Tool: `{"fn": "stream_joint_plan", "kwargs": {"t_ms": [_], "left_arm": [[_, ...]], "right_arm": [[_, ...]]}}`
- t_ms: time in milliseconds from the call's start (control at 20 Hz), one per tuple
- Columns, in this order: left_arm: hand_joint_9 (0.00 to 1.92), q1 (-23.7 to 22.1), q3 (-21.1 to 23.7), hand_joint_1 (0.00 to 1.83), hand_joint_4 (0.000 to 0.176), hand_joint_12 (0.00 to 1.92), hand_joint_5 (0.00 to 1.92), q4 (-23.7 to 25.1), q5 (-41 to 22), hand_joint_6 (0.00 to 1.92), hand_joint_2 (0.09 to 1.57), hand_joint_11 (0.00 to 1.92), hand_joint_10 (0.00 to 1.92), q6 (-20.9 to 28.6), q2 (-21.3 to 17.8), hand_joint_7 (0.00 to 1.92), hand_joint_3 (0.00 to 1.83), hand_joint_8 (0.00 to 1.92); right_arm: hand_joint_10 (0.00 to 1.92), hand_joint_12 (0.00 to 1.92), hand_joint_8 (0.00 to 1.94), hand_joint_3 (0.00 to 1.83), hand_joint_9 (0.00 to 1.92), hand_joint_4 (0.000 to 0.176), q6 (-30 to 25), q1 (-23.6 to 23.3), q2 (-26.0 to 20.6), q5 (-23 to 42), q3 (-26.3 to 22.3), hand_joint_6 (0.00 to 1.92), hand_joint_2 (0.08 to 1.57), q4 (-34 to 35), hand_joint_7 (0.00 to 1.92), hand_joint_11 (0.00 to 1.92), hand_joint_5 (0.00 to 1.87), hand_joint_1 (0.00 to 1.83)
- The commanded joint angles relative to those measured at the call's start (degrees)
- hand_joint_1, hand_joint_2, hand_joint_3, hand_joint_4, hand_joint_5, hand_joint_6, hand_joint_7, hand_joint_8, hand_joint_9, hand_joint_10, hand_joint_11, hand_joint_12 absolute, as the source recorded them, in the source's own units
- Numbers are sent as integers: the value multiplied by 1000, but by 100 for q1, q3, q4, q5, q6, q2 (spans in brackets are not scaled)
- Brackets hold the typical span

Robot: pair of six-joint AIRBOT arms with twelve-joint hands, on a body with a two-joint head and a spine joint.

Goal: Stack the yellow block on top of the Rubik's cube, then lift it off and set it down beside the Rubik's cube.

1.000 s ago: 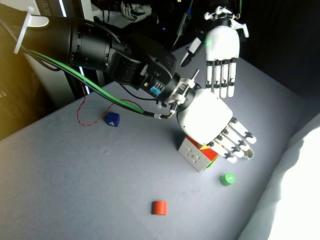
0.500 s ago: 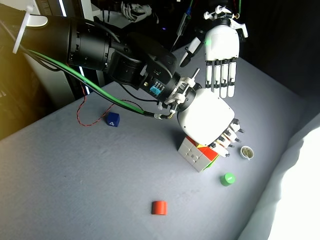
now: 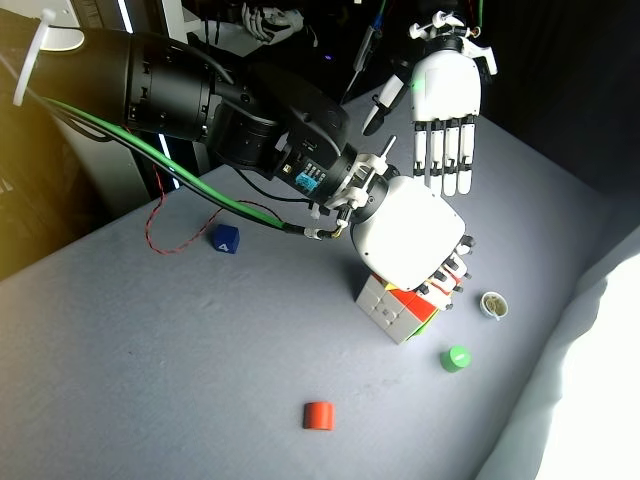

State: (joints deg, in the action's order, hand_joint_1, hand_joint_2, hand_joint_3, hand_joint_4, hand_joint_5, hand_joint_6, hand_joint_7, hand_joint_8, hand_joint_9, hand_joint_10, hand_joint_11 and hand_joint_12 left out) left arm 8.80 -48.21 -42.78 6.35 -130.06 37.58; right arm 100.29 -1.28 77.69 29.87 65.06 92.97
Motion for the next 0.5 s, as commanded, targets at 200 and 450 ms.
{"fn": "stream_joint_plan", "kwargs": {"t_ms": [200,450], "left_arm": [[20,-97,-34,93,0,0,0,-61,-477,0,913,0,5,-7,-91,21,3,5],[43,-109,-27,110,0,0,17,-78,-499,6,905,0,12,-7,-106,43,0,12]], "right_arm": [[1507,1772,1277,0,680,0,-48,-104,-585,-46,-580,1153,1194,-764,860,266,824,1351],[1542,1796,1320,2,660,0,-44,-57,-1285,6,-1413,1167,1205,-885,834,229,803,1346]]}}
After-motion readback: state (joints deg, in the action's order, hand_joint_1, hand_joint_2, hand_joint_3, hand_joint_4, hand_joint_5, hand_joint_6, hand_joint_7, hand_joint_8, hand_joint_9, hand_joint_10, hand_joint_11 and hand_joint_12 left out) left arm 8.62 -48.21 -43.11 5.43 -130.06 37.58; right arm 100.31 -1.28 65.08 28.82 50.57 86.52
